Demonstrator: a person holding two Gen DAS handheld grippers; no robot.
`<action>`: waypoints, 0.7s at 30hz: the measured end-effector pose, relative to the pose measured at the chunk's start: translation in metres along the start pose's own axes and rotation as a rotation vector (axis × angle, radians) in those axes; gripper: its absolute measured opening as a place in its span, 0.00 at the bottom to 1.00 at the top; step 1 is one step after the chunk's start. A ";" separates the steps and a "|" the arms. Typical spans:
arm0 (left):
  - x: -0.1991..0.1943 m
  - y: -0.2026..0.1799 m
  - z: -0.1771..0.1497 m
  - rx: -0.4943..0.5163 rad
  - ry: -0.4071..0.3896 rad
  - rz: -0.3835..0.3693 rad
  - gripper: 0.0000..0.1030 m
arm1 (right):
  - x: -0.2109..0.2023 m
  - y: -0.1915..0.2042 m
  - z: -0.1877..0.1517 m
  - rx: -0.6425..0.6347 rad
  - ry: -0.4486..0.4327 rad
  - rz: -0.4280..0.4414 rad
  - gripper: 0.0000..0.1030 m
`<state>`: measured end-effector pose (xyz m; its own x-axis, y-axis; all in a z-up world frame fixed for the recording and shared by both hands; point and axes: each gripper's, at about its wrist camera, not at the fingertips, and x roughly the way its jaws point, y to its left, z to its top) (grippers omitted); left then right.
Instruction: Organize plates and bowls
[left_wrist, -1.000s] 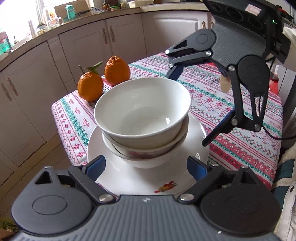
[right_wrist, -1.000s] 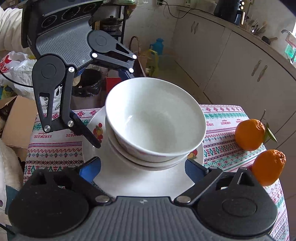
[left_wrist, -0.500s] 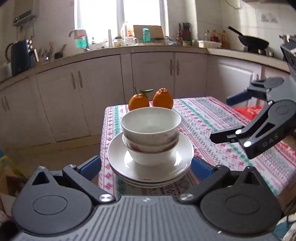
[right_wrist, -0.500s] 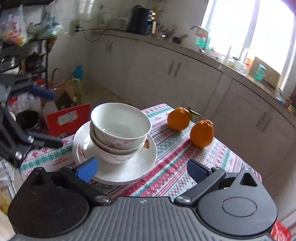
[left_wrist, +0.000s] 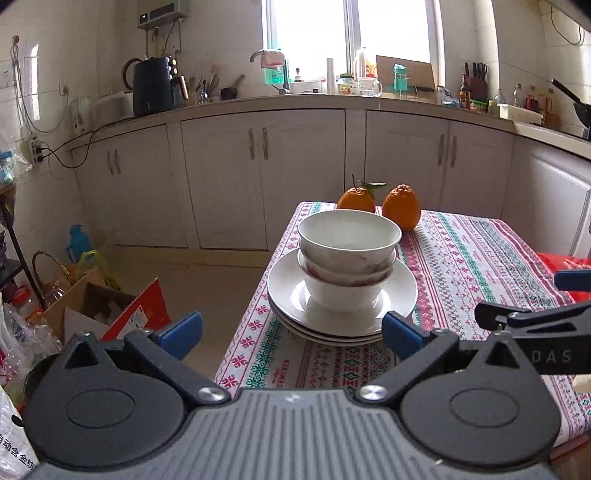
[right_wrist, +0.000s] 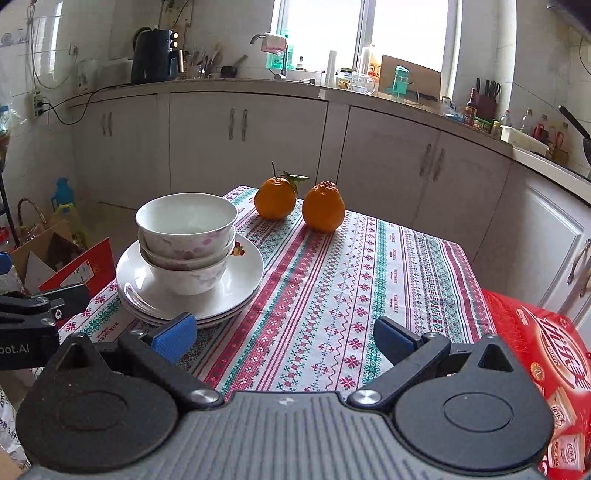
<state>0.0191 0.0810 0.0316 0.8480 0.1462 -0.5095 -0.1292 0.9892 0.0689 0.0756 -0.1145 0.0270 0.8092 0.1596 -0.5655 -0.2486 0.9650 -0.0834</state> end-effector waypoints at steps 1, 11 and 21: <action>-0.001 -0.002 -0.001 0.009 0.003 0.007 0.99 | -0.001 0.000 0.000 0.001 -0.003 -0.003 1.00; -0.003 -0.001 -0.003 -0.024 0.026 0.009 0.99 | -0.006 0.005 0.001 -0.011 -0.017 -0.027 1.00; 0.000 0.000 -0.002 -0.034 0.038 0.008 0.99 | -0.004 0.006 0.001 -0.008 -0.009 -0.035 1.00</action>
<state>0.0186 0.0807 0.0300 0.8267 0.1532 -0.5414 -0.1540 0.9871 0.0442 0.0711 -0.1089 0.0298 0.8224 0.1276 -0.5544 -0.2243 0.9683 -0.1099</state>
